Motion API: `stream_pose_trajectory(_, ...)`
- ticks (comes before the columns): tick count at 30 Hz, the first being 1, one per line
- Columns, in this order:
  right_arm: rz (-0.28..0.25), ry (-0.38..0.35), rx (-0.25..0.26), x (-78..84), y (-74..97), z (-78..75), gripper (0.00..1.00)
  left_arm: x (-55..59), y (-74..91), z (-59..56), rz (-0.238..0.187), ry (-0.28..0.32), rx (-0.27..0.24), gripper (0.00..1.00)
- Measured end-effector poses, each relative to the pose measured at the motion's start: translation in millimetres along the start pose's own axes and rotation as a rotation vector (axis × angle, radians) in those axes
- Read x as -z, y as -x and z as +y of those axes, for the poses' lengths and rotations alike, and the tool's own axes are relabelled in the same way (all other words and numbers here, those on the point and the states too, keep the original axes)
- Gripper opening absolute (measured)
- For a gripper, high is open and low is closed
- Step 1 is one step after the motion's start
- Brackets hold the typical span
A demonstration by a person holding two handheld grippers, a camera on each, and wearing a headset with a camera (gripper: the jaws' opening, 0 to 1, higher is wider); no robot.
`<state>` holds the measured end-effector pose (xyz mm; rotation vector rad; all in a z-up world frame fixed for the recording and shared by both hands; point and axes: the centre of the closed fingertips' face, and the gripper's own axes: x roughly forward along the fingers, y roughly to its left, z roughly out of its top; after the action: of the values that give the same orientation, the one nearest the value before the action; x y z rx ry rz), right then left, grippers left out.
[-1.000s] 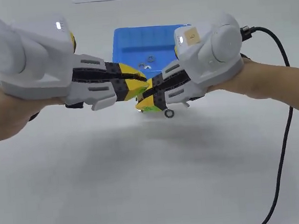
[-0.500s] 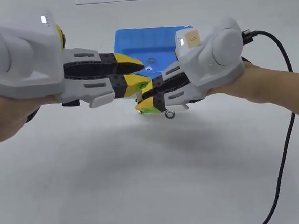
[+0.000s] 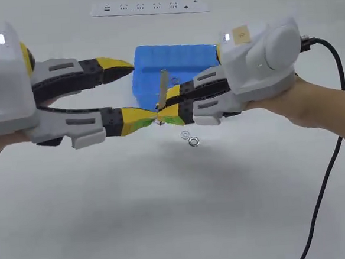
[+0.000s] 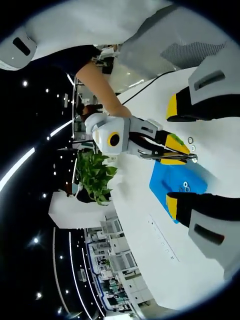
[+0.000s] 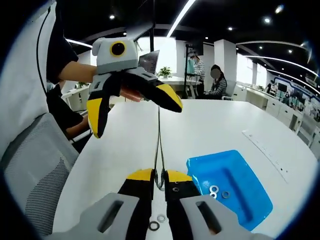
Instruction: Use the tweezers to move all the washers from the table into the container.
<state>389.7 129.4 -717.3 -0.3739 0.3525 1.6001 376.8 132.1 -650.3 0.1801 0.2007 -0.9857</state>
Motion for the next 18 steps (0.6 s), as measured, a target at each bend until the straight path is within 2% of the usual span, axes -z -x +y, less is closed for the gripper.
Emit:
stream_pose_trajectory(5, -0.021, 0.004, 0.020, -14.4, 10.1, 1.3, 0.08, 4.2, 10.6, -0.3, 0.005, 0.004, -0.049, 0.74)
stream_pose_trajectory(7, -0.033, 0.005, 0.030, -21.4, 14.5, 0.4, 0.08, 6.3, 15.5, 2.2, 0.001, 0.011, -0.086, 0.77)
stream_pose_trajectory(10, -0.059, -0.001, 0.053, -33.2, 21.8, -4.0, 0.09, -1.5, 23.4, 6.9, -0.073, 0.080, -0.145, 0.83)
stream_pose_trajectory(11, -0.063, -0.001, 0.058, -35.6, 23.3, -5.3, 0.09, -3.5, 26.9, 9.7, -0.089, 0.080, -0.170, 0.84)
stream_pose_trajectory(13, -0.072, 0.005, 0.075, -37.9, 26.7, -11.1, 0.09, -3.2, 31.4, 9.8, -0.095, 0.091, -0.184, 0.90)
stream_pose_trajectory(15, -0.081, 0.005, 0.086, -41.7, 29.8, -15.5, 0.09, -5.8, 35.6, 16.8, -0.126, 0.121, -0.238, 0.98)
stream_pose_trajectory(18, -0.077, 0.019, 0.105, -45.0, 32.5, -22.6, 0.09, -8.3, 40.1, 24.9, -0.177, 0.170, -0.286, 1.00)
